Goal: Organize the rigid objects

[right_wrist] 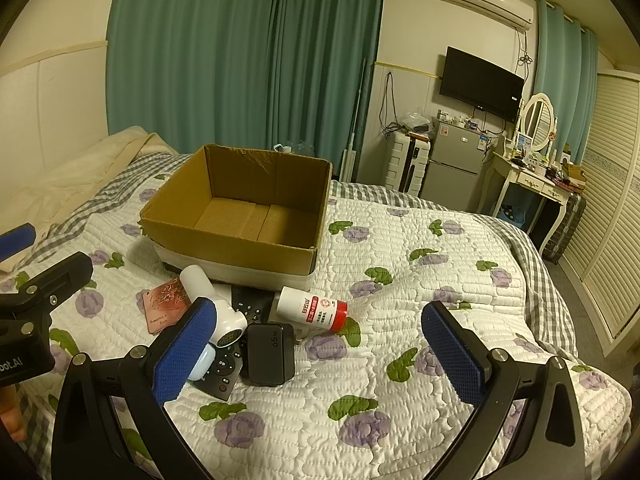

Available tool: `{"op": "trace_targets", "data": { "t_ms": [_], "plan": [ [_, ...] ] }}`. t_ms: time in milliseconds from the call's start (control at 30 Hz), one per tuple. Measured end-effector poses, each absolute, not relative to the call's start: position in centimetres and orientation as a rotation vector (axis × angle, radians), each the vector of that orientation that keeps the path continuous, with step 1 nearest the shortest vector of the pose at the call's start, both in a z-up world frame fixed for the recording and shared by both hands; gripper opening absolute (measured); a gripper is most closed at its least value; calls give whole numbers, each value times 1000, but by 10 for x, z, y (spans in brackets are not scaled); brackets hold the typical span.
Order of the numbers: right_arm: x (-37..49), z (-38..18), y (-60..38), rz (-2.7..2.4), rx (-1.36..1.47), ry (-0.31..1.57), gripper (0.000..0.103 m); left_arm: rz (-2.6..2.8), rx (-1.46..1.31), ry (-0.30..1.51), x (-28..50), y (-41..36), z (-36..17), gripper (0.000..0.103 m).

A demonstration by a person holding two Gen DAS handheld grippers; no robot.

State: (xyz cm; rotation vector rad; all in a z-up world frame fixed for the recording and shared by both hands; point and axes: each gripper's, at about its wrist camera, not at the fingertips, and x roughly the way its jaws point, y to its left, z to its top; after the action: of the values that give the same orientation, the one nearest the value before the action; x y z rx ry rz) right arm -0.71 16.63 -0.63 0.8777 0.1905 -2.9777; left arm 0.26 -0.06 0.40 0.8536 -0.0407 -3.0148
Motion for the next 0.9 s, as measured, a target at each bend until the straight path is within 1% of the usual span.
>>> {"op": "trace_targets", "data": {
  "t_ms": [900],
  "plan": [
    [-2, -3, 165, -2976, 868, 197, 103, -3030, 837, -42, 6, 6, 11, 101]
  ]
}}
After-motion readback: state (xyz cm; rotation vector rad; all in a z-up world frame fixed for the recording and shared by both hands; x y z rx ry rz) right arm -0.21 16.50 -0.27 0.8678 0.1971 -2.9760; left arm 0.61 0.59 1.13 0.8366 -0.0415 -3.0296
